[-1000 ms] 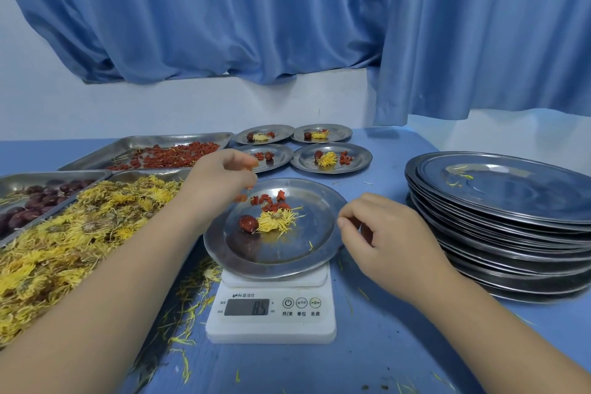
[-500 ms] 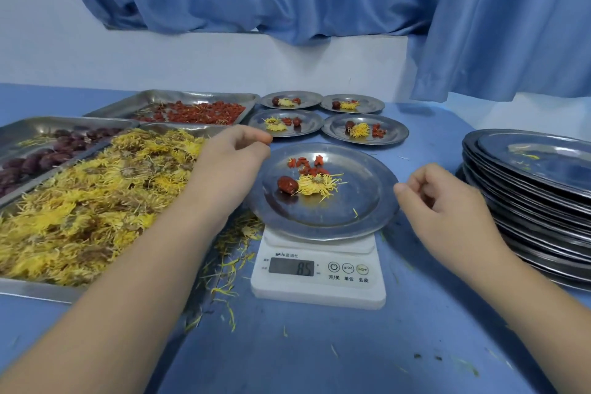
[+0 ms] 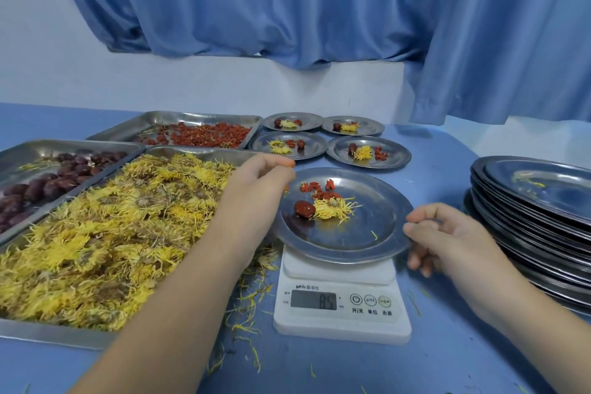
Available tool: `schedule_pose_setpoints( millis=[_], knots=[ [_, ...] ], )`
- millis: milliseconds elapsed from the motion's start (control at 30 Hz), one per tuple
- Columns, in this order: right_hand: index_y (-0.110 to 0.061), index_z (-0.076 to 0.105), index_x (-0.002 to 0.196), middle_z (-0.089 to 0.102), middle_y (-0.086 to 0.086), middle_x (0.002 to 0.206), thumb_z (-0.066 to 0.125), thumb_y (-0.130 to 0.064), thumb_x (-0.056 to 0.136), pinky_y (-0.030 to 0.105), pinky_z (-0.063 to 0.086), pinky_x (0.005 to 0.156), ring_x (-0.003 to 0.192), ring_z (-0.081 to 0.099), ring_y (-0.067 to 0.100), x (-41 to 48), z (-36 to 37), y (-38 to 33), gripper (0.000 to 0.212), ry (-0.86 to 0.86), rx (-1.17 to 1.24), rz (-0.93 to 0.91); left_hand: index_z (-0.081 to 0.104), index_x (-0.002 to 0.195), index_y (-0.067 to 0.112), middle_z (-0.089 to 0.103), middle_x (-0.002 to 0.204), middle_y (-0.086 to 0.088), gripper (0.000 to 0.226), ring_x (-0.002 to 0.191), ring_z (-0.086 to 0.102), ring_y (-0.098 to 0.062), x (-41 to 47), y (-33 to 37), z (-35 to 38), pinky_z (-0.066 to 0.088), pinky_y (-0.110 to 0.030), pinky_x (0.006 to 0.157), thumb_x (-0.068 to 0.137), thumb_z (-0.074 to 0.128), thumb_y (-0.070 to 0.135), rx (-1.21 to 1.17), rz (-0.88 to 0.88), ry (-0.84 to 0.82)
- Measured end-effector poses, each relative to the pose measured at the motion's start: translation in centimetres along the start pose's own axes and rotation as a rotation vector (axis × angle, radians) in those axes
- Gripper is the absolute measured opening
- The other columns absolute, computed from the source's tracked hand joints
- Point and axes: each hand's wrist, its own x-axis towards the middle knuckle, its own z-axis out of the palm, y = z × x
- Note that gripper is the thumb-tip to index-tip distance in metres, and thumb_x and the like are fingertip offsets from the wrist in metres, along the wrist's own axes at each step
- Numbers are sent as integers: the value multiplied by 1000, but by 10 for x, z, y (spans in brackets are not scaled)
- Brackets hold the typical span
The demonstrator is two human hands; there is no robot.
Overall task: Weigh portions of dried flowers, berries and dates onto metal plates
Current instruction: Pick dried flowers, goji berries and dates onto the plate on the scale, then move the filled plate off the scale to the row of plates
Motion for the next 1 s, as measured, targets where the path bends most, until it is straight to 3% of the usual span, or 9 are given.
schedule_pose_setpoints(
  millis=[167, 333, 400, 533, 700, 833, 1000],
  knots=[
    [-1, 57, 93, 53, 8, 59, 56, 8, 87, 24, 45, 41, 48, 59, 20, 1, 4, 1, 11, 21, 184, 51, 72, 90, 41, 71, 102, 19, 22, 105, 65, -8, -5, 5, 1, 44, -42, 101, 77, 57, 49, -73, 17, -63],
    [-1, 60, 96, 54, 8, 65, 53, 9, 89, 22, 50, 46, 47, 54, 16, 0, 2, -7, 14, 72, 332, 50, 73, 95, 24, 73, 99, 12, 23, 95, 71, -14, 0, 11, 2, 43, -42, 100, 97, 51, 29, -271, -7, -50],
    [-1, 61, 96, 56, 7, 67, 52, 10, 89, 22, 51, 47, 49, 54, 15, 2, 3, -13, 16, 91, 387, 35, 70, 101, 18, 73, 105, 5, 26, 101, 70, -19, 4, 19, 0, 43, -45, 100, 99, 46, 28, -338, -30, -56],
    [0, 63, 100, 52, 7, 69, 50, 10, 90, 21, 51, 49, 48, 53, 15, 10, 8, -19, 19, 114, 412, 6, 71, 102, 17, 73, 109, -2, 26, 107, 65, -22, 21, 40, -7, 42, -45, 103, 97, 49, 30, -253, -65, -66],
    [-2, 60, 101, 54, 14, 83, 48, 7, 93, 21, 52, 51, 49, 58, 15, 30, 17, -19, 17, 206, 432, 32, 72, 98, 18, 73, 102, -2, 20, 101, 66, -25, 43, 68, -14, 46, -39, 85, 93, 55, 28, -300, -39, -179],
    [-6, 58, 97, 58, 13, 91, 47, 4, 94, 22, 53, 54, 47, 61, 12, 64, 25, -19, 15, 345, 408, 62, 71, 98, 17, 72, 112, -11, 21, 106, 69, -28, 57, 80, -14, 48, -44, 96, 93, 53, 27, -488, -59, -257],
    [-18, 56, 90, 58, 4, 92, 44, 2, 92, 25, 50, 63, 56, 65, 14, 118, 29, -18, 23, 538, 364, 101, 67, 97, 14, 71, 108, -14, 24, 109, 67, -35, 62, 78, -12, 49, -41, 82, 84, 55, 30, -647, -138, -404]
  ],
)
